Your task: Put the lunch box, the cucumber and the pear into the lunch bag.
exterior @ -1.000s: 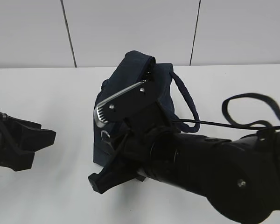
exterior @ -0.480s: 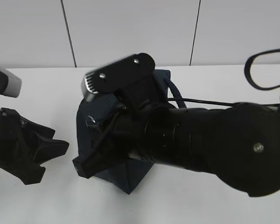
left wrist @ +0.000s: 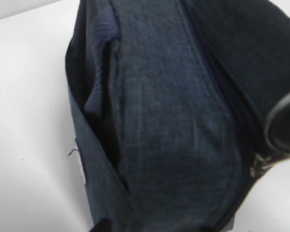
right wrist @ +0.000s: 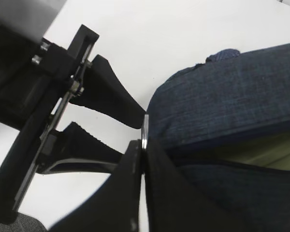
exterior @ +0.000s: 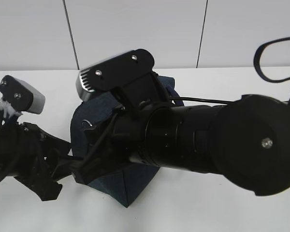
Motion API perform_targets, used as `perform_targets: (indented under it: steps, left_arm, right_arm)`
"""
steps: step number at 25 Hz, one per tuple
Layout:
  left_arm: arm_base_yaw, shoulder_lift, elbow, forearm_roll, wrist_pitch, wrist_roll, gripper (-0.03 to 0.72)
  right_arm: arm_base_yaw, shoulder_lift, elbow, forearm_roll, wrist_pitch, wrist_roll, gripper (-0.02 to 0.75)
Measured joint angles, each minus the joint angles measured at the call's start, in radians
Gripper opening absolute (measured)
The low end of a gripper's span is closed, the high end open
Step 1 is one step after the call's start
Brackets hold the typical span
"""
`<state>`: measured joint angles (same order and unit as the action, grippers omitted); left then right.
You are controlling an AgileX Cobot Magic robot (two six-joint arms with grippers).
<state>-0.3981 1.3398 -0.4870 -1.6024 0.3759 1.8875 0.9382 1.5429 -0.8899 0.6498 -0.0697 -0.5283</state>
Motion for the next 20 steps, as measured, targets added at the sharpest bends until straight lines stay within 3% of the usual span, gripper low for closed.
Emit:
perform_targets:
  steps: [6, 10, 12, 20]
  left_arm:
    - [-0.001, 0.064, -0.009, -0.137, 0.049, 0.122, 0.320]
    - [-0.001, 0.110, -0.020, -0.145, 0.107, 0.152, 0.067]
    - [-0.001, 0.115, -0.021, -0.145, 0.108, 0.155, 0.010]
    - [-0.001, 0.115, -0.024, -0.146, 0.096, 0.155, -0.006]
  right_arm:
    - [0.000, 0.000, 0.000, 0.000, 0.010, -0.001, 0.006]
    - [0.000, 0.000, 0.000, 0.000, 0.029, -0.005, 0.006]
    - [0.000, 0.000, -0.002, 0.000, 0.035, -0.010, 0.006]
    - [-0.030, -0.028, -0.029, 0.000, 0.048, -0.020, 0.006]
